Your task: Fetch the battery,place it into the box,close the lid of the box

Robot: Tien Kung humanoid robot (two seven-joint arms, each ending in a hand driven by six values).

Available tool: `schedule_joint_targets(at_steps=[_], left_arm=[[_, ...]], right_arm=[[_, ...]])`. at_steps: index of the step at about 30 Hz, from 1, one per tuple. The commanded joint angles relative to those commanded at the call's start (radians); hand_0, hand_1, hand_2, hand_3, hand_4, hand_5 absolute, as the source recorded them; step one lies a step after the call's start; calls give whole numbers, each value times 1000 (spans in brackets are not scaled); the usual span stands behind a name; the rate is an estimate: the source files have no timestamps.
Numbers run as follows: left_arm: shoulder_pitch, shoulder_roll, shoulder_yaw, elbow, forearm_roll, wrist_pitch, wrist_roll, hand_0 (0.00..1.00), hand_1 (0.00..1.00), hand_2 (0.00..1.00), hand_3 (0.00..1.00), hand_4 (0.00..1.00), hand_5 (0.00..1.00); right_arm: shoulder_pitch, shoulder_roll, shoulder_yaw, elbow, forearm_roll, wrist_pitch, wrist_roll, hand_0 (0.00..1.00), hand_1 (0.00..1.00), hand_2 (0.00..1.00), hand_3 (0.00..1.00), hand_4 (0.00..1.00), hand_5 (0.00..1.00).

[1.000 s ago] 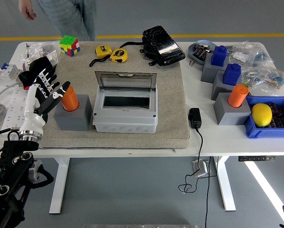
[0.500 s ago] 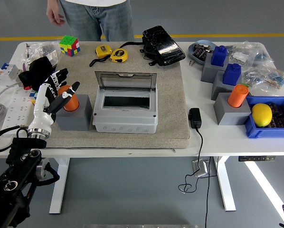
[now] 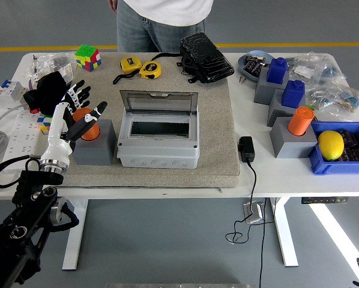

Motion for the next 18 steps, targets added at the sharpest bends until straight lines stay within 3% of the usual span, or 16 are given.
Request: schedule_joint_targets(at_steps=[1, 2, 7, 8, 18], left_arm=[[0, 0, 1, -2, 5, 5, 2, 773, 881, 886, 946, 998, 219], [-1, 0, 2, -2, 7, 8, 3, 743, 841, 850, 924, 998, 94], [1, -3, 7, -5, 15, 24, 4, 743, 841, 850, 924, 998, 94], [0, -3, 10, -6, 17, 26, 5, 736, 837, 835, 899, 998, 49], [-4, -10, 39, 9, 38, 47, 11, 757, 848, 828, 873, 998, 57]], right_arm=[[0, 0, -1, 0, 1, 0, 0, 841, 783, 764, 798, 998, 998], [1, 0, -1, 0, 2, 0, 1, 839, 783, 764, 798, 998, 998], [3, 0, -4, 0, 6, 0, 2, 839, 783, 764, 798, 998, 998], [3, 0, -3, 0, 5, 0, 1, 840, 783, 764, 798, 998, 998], [2, 0, -4, 0, 6, -1, 1, 839, 783, 764, 798, 998, 998]])
